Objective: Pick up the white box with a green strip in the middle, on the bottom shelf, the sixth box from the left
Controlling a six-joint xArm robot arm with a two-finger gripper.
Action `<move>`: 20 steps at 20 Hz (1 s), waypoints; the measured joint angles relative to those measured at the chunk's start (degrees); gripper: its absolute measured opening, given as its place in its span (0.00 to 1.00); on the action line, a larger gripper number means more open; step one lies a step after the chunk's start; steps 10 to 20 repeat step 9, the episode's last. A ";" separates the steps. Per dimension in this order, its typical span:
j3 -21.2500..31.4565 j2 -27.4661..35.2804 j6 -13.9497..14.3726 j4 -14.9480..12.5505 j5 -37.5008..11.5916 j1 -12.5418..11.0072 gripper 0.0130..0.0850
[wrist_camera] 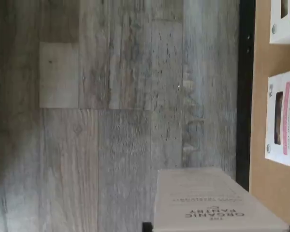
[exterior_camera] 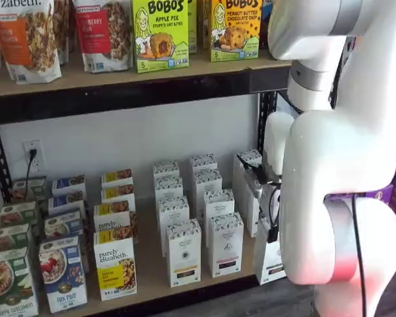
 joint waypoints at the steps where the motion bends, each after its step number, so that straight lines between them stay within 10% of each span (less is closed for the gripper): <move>1: 1.10 -1.72 0.28 0.05 0.57 0.36 0.56; 9: 10.46 -20.65 2.79 2.08 8.68 4.90 0.56; 20: 10.46 -20.65 2.79 2.08 8.68 4.90 0.56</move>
